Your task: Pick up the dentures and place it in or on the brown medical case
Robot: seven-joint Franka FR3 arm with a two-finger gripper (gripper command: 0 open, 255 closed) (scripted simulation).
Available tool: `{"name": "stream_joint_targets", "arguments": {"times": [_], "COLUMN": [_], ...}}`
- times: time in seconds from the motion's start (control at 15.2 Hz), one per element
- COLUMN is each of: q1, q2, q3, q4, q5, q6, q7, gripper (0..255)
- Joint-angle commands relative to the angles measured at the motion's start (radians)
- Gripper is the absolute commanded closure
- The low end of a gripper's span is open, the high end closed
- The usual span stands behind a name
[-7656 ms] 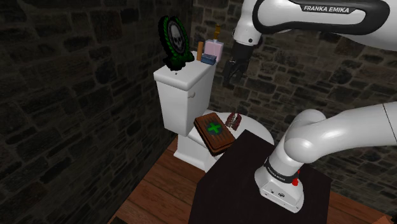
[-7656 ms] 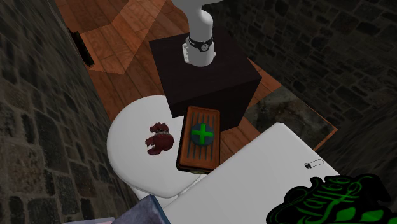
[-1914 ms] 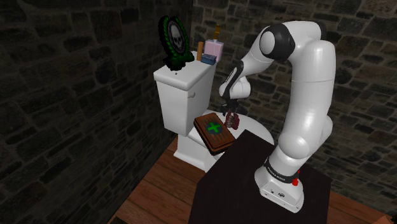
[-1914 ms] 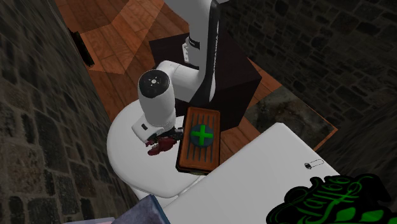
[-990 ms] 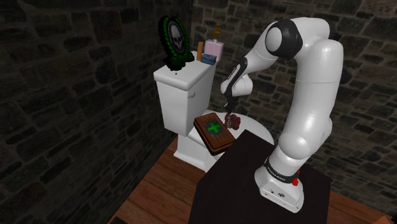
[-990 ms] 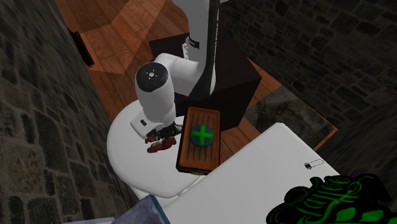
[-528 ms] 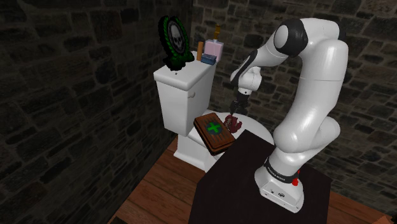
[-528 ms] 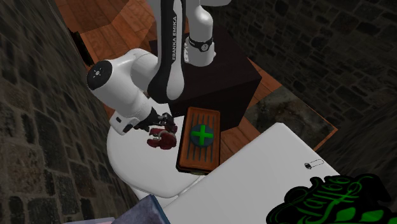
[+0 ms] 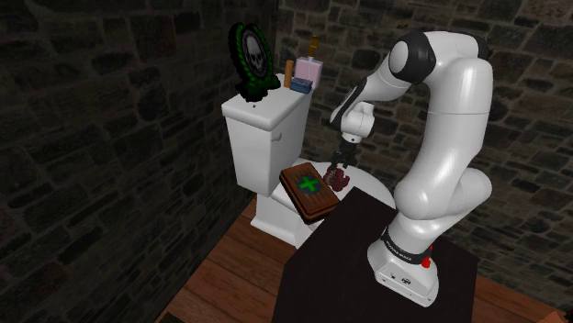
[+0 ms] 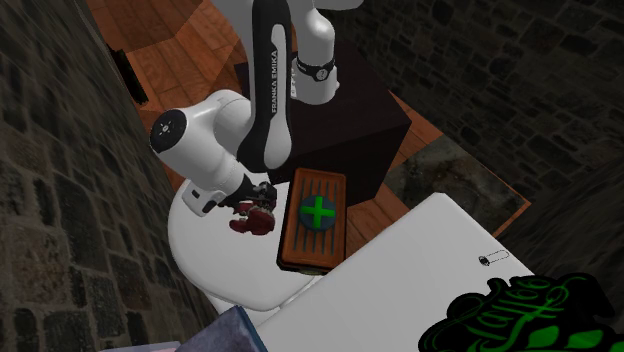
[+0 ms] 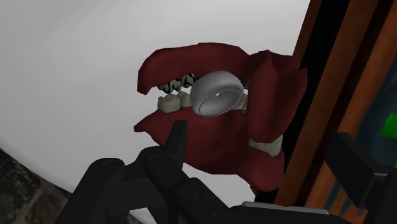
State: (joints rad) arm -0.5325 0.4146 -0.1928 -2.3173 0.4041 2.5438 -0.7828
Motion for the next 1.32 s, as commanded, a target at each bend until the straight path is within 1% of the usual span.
{"name": "stream_joint_targets", "arguments": {"times": [0.0, 0.26, 0.33, 0.92, 1.25], "q1": [-0.001, -0.001, -0.001, -0.001, 0.015], "q2": [0.003, 0.003, 0.003, 0.003, -0.065], "q3": [0.001, 0.001, 0.001, 0.001, -0.023], "q4": [0.0, 0.0, 0.0, 0.0, -0.013], "q5": [0.002, 0.002, 0.002, 0.002, -0.037], "q6": [0.002, 0.002, 0.002, 0.002, -0.048], "q7": [-0.002, -0.002, -0.002, -0.002, 0.031], "gripper": [0, 0, 255, 255, 255]}}
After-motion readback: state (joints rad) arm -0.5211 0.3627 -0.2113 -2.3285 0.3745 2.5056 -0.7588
